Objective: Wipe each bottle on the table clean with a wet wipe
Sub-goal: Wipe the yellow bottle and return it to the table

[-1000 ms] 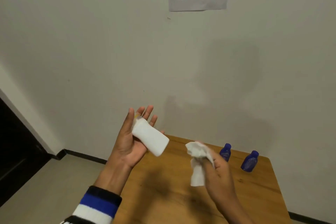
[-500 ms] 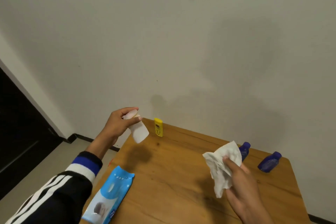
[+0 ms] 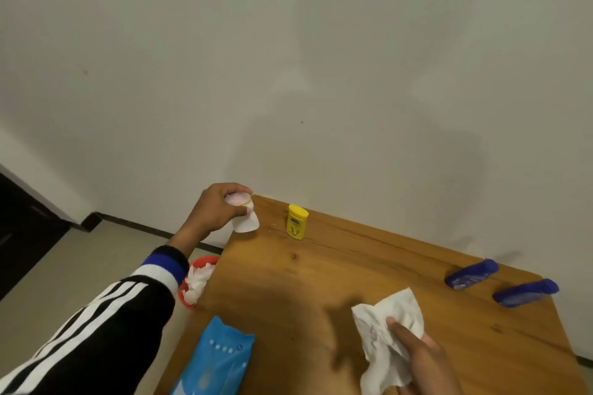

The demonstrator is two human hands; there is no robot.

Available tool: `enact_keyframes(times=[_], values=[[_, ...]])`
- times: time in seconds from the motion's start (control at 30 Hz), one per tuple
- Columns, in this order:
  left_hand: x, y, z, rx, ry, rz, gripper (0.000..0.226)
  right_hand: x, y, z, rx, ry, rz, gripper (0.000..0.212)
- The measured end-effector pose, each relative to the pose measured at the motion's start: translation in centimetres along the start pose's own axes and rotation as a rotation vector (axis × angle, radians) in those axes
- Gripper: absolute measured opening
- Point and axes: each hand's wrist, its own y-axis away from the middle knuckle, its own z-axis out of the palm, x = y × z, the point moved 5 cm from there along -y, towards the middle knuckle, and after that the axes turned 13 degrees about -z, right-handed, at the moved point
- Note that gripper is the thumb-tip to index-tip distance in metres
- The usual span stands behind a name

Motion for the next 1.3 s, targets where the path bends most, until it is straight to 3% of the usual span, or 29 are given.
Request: enact_keyframes(times=[0.13, 0.23, 0.3, 0.4, 0.43, 0.47, 0.53, 0.6, 0.67, 0.87, 1.17, 1.3], values=[[-2.8, -0.7, -1.3, 0.031, 0.054, -0.041, 0.035, 4.4, -2.2, 7.9, -0.161, -0.124, 0.157, 0.014], [-4.5, -0.8, -3.1, 0.063, 0.069, -0.05, 0.034, 7.1, -4.7, 15.1, -0.296, -0.025, 0.255, 0.021], [-5.1, -0.9, -4.2, 0.09, 0.074, -0.035, 0.033, 7.6, -7.3, 19.3, -0.316, 0.15, 0.106, 0.024], [-5.7, -1.4, -5.5, 0.132, 0.07, -0.011, 0.033, 4.7, -10.5, 25.2, -0.301, 0.283, -0.327, 0.029], [-5.9, -1.6, -5.8, 0.136, 0.068, 0.002, 0.032, 4.1, -11.3, 27.1, -0.363, 0.304, -0.441, 0.032], [-5.9, -1.8, -5.9, 0.136, 0.065, 0.014, 0.032, 4.2, -12.5, 28.9, -0.449, 0.426, -0.545, 0.037], [-6.2, -2.1, -6.0, 0.129, 0.057, 0.028, 0.031, 6.1, -14.6, 31.8, -0.591, 0.896, -0.704, 0.054], [-6.6, -2.5, -5.9, 0.123, 0.052, 0.046, 0.03, 8.7, -15.6, 33.0, -0.633, 1.185, -0.757, 0.063], [-7.0, -2.9, -5.7, 0.119, 0.058, 0.048, 0.03, 10.4, -15.6, 33.2, -0.662, 1.28, -0.763, 0.063], [-7.9, -4.2, -4.1, 0.098, 0.04, 0.036, 0.036, 11.6, -16.1, 34.5, -0.668, 1.276, -0.726, 0.071], [-9.5, -3.0, -3.7, 0.111, 0.067, 0.011, 0.04, 10.3, -23.5, 35.9, -0.603, 1.413, -0.782, 0.092], [-9.9, -2.4, -4.3, 0.138, 0.073, 0.008, 0.041, 12.5, -18.3, 35.6, -0.75, 1.37, -0.871, 0.089]])
